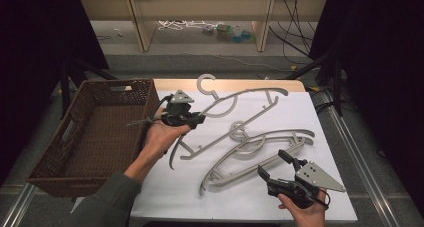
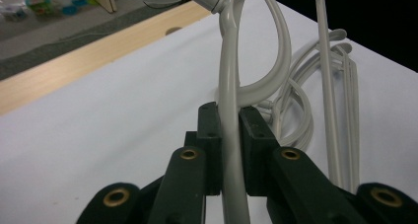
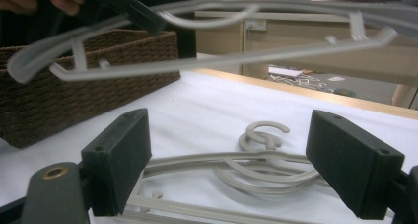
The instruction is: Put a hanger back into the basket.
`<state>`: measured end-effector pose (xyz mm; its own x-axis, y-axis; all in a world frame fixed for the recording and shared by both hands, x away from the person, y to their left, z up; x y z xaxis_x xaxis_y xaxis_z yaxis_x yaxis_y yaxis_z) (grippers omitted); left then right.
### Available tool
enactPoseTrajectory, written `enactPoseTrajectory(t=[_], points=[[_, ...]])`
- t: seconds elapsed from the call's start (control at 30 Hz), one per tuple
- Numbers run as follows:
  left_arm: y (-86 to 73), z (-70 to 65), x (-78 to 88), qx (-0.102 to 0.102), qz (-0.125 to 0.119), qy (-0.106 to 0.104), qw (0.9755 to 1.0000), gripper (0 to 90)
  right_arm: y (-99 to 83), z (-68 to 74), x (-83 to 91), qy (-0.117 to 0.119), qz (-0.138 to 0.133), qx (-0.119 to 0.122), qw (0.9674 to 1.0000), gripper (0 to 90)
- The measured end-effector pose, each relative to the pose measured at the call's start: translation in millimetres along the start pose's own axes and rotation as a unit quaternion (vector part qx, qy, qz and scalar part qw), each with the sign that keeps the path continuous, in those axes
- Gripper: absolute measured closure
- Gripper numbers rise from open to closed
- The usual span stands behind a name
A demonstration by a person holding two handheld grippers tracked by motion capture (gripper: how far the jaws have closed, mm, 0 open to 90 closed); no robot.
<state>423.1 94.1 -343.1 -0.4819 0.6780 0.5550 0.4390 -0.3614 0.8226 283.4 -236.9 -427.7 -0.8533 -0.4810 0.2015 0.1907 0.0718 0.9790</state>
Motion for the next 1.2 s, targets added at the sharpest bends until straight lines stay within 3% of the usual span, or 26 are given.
enactPoseTrajectory(t=[0.33,0.47,0.53,0.63,0.87,0.97,1.07,1.2], points=[[-4.5,21.8,66.0,-0.006,-0.021,0.032,0.9992,81.4,-1.0,0.0,-1.7,0.004,0.000,-0.002,1.0000,18.3],[-10.4,35.1,88.3,0.009,-0.035,0.037,0.9987,81.5,-1.0,-0.3,-1.6,0.003,0.002,0.000,1.0000,18.3],[-13.4,43.2,98.3,0.004,-0.043,0.046,0.9980,81.4,-0.7,-0.6,-0.7,-0.001,0.008,0.001,1.0000,18.3],[-19.8,52.9,112.0,0.023,-0.048,0.054,0.9971,81.4,-1.2,-0.9,-1.9,0.000,0.001,0.000,1.0000,18.3],[-35.5,81.0,142.7,0.041,-0.061,0.097,0.9926,81.4,-1.6,0.4,-2.6,0.005,0.003,-0.002,1.0000,18.3],[-43.6,93.6,153.5,0.058,-0.071,0.102,0.9906,81.5,-1.7,-0.1,-2.0,0.002,0.011,0.000,0.9999,18.3],[-51.3,105.4,162.5,0.059,-0.071,0.116,0.9889,81.5,-2.2,-0.4,-3.6,0.002,-0.001,-0.002,1.0000,18.3],[-61.2,120.8,172.4,0.067,-0.081,0.136,0.9850,81.5,-2.0,-0.8,-2.9,0.001,0.008,0.000,1.0000,18.3]])
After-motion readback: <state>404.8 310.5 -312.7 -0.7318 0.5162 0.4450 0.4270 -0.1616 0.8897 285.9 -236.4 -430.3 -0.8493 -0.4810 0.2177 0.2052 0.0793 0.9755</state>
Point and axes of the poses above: each handheld gripper's, and its own axes: x roughly backward along the jaws, y roughly out of its top, z roughly to its left, the point moved 1 cm from there along -x, roughly forward along the jaws, and after that the axes turned 7 degrees about -y, right-handed, at the moved point
